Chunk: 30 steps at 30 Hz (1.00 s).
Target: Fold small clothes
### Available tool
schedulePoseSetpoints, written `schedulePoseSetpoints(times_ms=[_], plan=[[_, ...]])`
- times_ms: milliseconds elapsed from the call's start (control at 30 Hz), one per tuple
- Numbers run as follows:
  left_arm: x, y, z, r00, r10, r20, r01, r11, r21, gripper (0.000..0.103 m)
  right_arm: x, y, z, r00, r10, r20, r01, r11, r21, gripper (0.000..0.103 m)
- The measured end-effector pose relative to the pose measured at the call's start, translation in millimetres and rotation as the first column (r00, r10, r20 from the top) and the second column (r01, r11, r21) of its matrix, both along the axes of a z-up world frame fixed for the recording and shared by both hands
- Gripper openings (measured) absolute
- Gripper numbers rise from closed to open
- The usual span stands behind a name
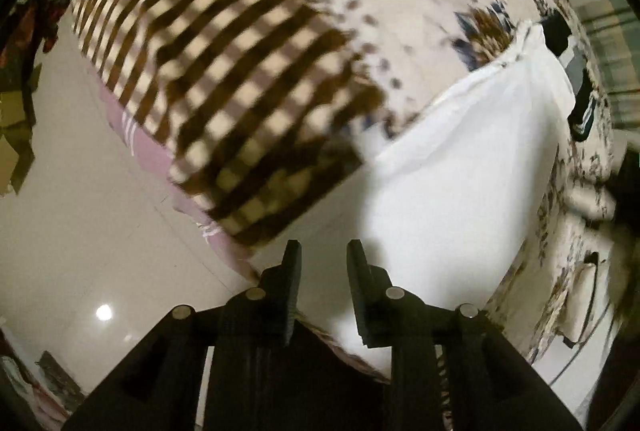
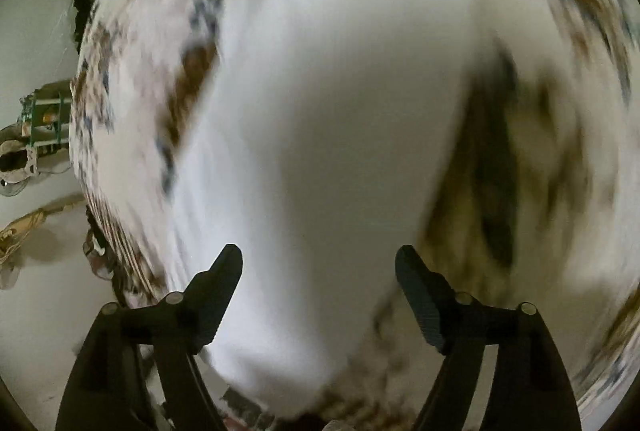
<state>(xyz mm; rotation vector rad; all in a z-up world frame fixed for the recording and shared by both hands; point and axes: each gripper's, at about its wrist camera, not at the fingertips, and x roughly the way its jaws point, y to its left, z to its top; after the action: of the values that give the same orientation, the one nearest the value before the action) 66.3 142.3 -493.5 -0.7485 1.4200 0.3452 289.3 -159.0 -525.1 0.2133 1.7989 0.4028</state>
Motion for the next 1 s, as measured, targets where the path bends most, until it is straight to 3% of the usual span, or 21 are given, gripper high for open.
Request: schedulePoseSetpoints(times_ms=[167,233,367,467,567,700,900,1000], plan=[[61,-42,15,0.992,-0.107,0.060,0.106,0.994,0.029,0.021,-98,-19,-45,0.980,-0.127,-0.153,0.139,0.988,0.073,0.081],[90,-56,20,0.983,-0.159,0.089,0.156,0.987,0.046,0.021,-121,-22,-56,0.977,-0.155,-0.145,0.167,0.983,0.072,0.081],[154,-74,31,0.958,-0.239,0.158,0.231,0.971,0.065,0.021,-125,-24,-52,0.973,-0.196,-0.119,0.208,0.973,0.097,0.081],[221,-78,39,0.929,-0.297,0.222,0.283,0.955,0.092,0.021,-89,-43,-29,0.963,-0.266,-0.037,0.268,0.956,0.121,0.081],[290,-79,40,0.893,-0.369,0.256,0.334,0.927,0.171,0.021,-42,-57,-19,0.945,-0.326,0.029,0.321,0.940,0.112,0.081],[371,-75,15,0.863,-0.440,0.249,0.401,0.896,0.193,0.021,31,-77,-14,0.911,-0.398,0.109,0.386,0.915,0.115,0.081],[454,-79,-39,0.823,-0.527,0.213,0.526,0.848,0.065,0.021,135,-86,-31,0.876,-0.454,0.163,0.439,0.890,0.125,0.082],[465,-80,-45,0.804,-0.526,0.278,0.557,0.829,-0.041,0.021,169,-89,-37,0.879,-0.439,0.185,0.424,0.898,0.112,0.082]])
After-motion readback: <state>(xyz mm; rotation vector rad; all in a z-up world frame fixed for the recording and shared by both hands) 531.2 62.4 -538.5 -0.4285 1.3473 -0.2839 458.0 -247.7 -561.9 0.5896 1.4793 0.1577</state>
